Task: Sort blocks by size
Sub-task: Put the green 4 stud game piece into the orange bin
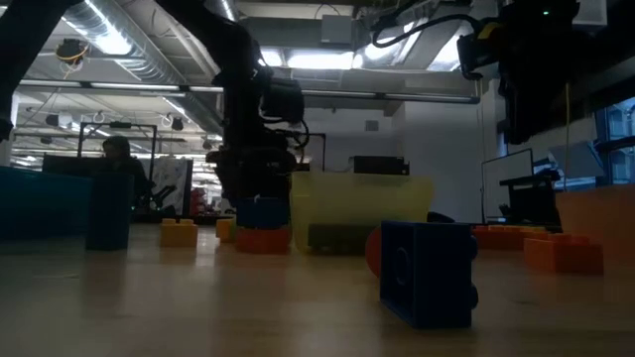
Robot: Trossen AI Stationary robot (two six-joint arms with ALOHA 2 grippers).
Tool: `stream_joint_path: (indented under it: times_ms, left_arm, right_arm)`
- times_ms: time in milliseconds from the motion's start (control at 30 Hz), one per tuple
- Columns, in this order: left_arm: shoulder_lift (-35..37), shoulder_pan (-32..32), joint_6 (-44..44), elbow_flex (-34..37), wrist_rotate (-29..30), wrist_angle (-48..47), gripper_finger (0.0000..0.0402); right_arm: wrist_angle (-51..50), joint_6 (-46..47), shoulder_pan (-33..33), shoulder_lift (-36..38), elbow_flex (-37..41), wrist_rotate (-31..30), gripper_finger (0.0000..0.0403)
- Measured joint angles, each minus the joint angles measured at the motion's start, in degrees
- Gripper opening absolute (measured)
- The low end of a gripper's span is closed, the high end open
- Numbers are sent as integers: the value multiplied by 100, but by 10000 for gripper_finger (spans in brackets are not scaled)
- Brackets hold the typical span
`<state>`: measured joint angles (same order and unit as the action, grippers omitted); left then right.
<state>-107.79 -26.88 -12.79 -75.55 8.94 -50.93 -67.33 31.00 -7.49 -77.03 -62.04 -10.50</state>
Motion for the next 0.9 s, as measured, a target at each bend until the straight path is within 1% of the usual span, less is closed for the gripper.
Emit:
stream_joint_path:
  times_ms: [100, 233, 433, 633, 900]
  left_arm:
    - [0, -12, -58, 34, -185, -87, 198]
    - [0, -5, -68, 149, -385, 42, 198]
    - [11, -1, -77, 366, -410, 128, 198]
    - [11, -1, -21, 379, -427, 271, 198]
    - [7, 27, 289, 381, -430, 401, 195]
  right_arm:
    - [0, -2, 0, 0, 0, 0, 227]
    - [0, -2, 0, 0, 0, -35, 227]
    - [0, -2, -1, 0, 0, -41, 227]
    - [0, -2, 0, 0, 0, -44, 227]
    - [0, -2, 0, 0, 0, -44, 227]
